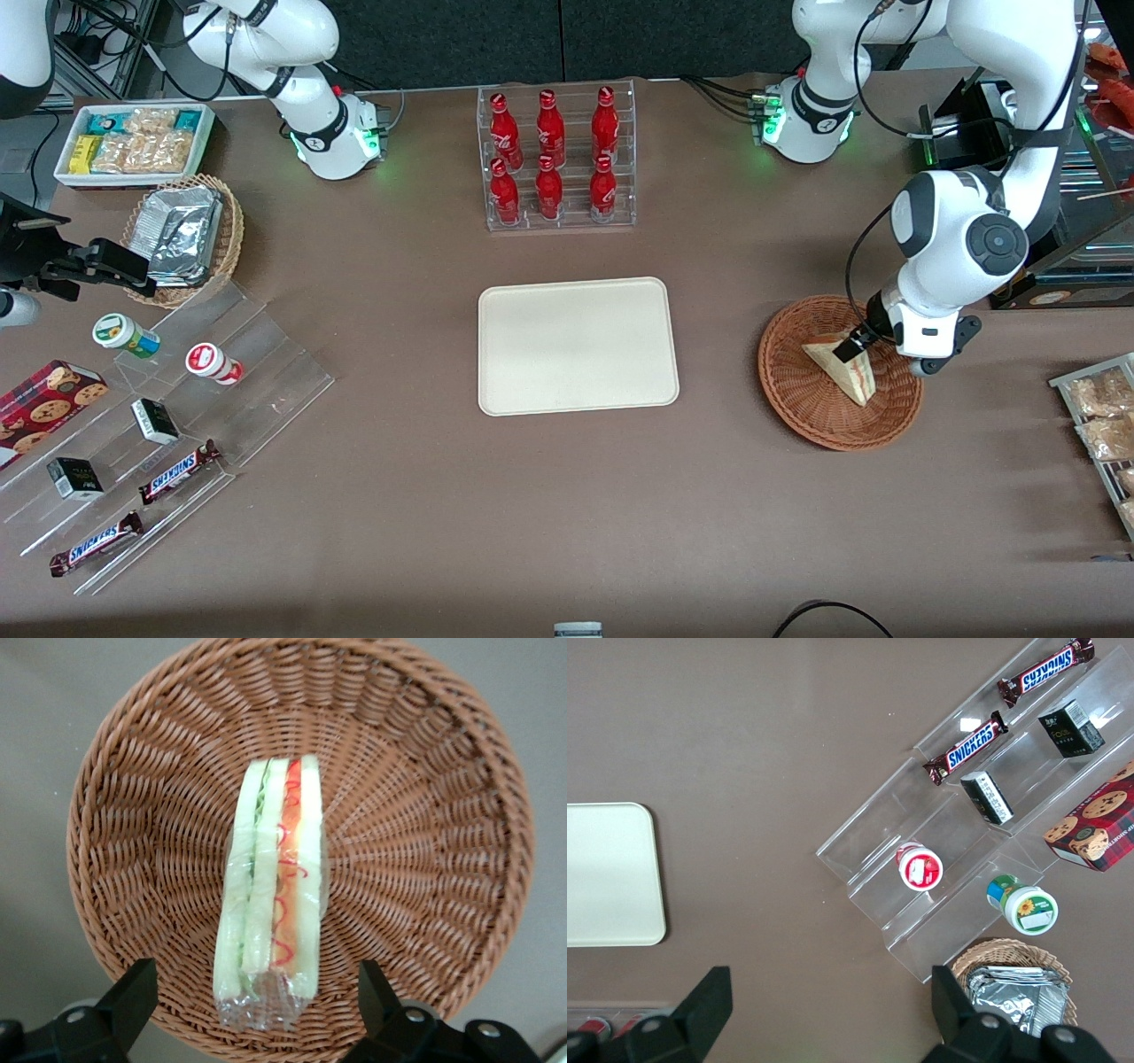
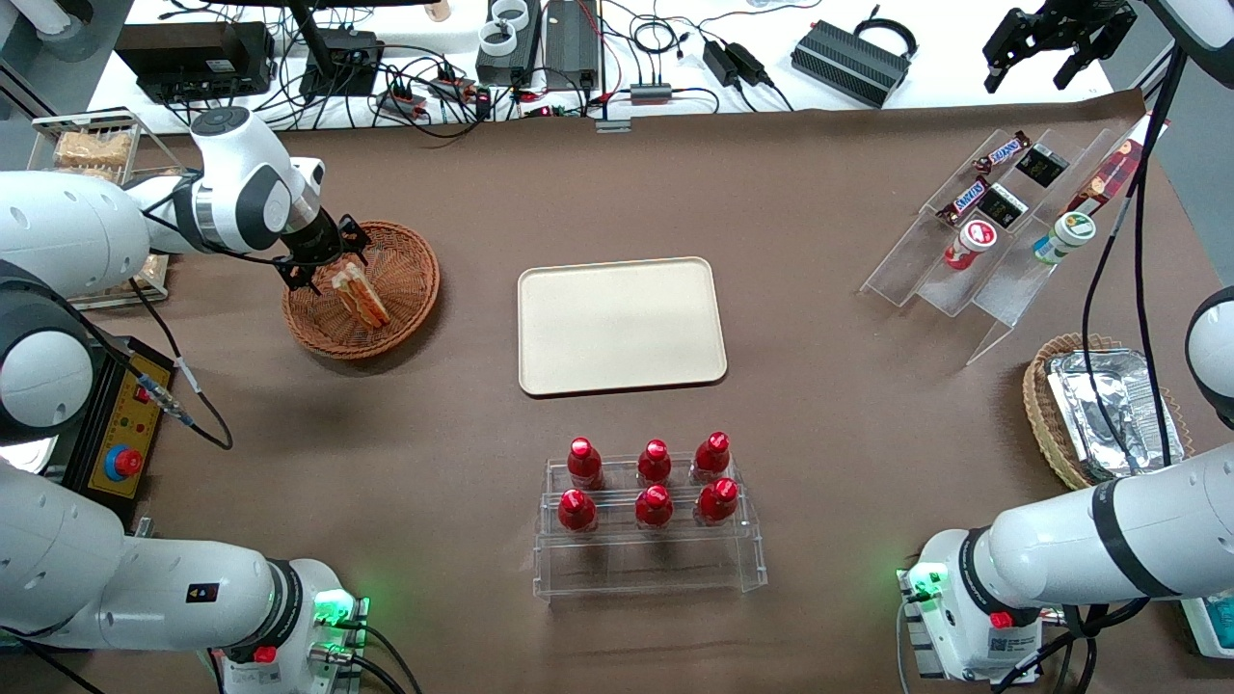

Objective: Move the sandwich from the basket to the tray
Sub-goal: 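Close the left gripper on the wrapped sandwich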

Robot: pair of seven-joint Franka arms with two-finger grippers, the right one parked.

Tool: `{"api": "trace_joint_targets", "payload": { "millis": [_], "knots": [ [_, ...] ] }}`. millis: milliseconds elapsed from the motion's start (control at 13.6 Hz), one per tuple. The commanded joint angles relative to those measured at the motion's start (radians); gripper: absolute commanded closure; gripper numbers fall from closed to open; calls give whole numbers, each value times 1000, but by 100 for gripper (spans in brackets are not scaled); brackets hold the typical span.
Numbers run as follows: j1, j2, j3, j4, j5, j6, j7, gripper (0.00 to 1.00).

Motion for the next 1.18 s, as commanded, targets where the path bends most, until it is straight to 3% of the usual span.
{"api": "trace_joint_targets", "payload": {
  "millis": [0,369,443,516,590,885,1107],
  "knots": [
    [-7,-2,4,-50,-6,69,-12,0],
    [-8,64,4,-59,-6,170,-14,2],
    [-10,72,4,-58,-6,170,-17,31],
    [-8,75,4,-53,-6,170,-17,86],
    [-8,75,4,-50,-6,170,-15,100],
    [-15,58,-1,-9,0,111,-12,100],
    [-22,18,-4,107,37,-120,-6,100]
  ]
}}
